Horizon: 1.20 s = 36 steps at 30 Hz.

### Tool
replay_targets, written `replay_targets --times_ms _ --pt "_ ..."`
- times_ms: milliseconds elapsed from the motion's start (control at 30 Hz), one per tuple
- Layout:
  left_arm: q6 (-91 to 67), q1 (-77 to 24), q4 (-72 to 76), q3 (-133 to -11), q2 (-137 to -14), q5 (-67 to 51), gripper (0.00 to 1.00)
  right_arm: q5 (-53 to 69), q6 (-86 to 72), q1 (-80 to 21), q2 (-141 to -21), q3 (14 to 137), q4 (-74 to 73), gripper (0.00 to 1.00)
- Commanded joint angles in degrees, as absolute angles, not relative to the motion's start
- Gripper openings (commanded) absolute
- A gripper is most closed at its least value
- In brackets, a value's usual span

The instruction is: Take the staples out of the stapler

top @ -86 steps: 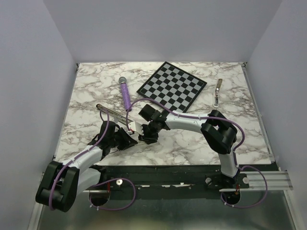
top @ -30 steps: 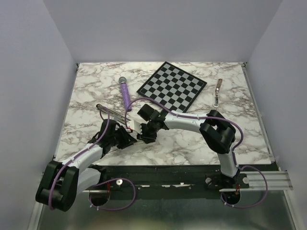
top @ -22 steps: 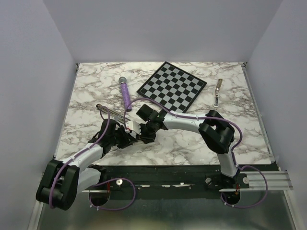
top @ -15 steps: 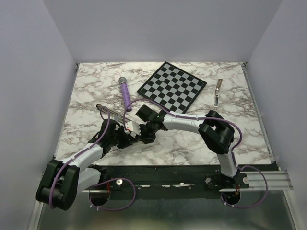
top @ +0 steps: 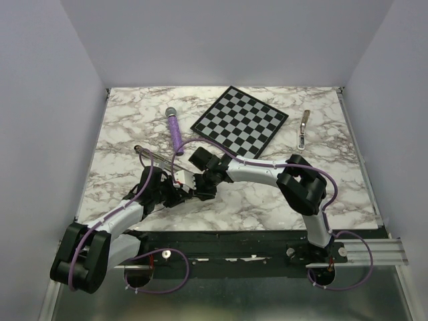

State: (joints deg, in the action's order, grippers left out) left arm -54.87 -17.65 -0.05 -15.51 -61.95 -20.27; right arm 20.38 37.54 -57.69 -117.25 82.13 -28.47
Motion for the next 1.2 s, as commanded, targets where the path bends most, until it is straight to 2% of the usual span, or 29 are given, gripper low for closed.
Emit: replay_targets --times_ms 0,267,367,433,600,867,1033,1167 --pt "-54.7 -18.1 1.0 -15.1 -62.8 -20.7 0.36 22.1 39.0 -59.2 -119.2 80.8 -28.6 0.41" --pt "-54.6 -18.1 0.5 -15.6 -62.5 -20.9 0.35 22.0 38.9 -59.2 -118.9 81.0 -27.0 0.41" --pt "-56.0 -18.2 1.8 -15.5 -63.0 -22.0 0.35 21.8 38.2 -59.2 -119.1 81.3 -26.5 0.43" --pt "-55.4 -18.3 0.8 -16.4 -63.2 -22.0 0.35 21.4 38.2 -59.2 -118.8 80.7 -26.4 0.48" --pt "-54.1 -18.3 -5.3 -17.8 -60.6 -19.5 0.44 19.9 38.5 -58.9 -115.0 78.1 -25.4 0.57" --pt "-52.5 -18.3 -12.0 -19.7 -56.7 -16.5 0.55 24.3 34.8 -57.4 -108.1 75.4 -23.3 0.63" --pt "-49.8 -18.2 -14.8 -21.4 -56.2 -14.0 0.56 27.3 28.5 -55.9 -102.8 70.8 -17.3 0.64" --pt "-49.4 -18.2 -14.1 -21.9 -56.9 -14.2 0.5 23.6 15.5 -54.6 -100.8 70.1 -15.8 0.64"
